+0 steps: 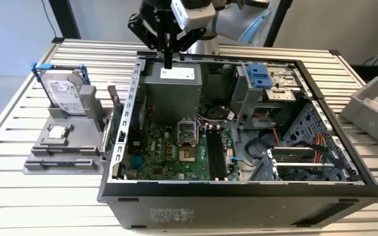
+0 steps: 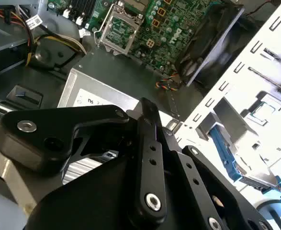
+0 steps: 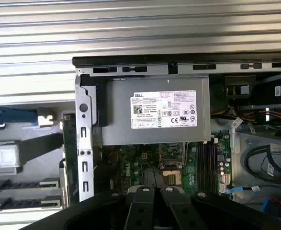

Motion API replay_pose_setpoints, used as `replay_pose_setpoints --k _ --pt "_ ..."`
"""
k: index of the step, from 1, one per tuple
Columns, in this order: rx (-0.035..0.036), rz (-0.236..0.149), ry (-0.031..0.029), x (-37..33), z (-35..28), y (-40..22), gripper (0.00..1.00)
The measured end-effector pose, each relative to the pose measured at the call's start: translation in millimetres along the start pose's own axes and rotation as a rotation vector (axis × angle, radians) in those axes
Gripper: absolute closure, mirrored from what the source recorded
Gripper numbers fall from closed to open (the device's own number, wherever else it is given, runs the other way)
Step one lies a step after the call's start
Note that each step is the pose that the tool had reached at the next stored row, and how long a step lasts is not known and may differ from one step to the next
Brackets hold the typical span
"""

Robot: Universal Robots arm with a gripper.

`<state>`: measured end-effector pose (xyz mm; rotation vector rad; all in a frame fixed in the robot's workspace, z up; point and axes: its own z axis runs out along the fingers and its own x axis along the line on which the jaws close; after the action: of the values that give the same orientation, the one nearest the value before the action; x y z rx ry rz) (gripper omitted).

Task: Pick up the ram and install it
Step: 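Reach for the ram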

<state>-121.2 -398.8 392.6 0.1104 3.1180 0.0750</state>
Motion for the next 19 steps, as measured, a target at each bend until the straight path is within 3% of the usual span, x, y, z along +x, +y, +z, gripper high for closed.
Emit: replay_pose_setpoints --k 19 --pt "0.0001 0.0 0.0 0.0 0.0 0.0 1.0"
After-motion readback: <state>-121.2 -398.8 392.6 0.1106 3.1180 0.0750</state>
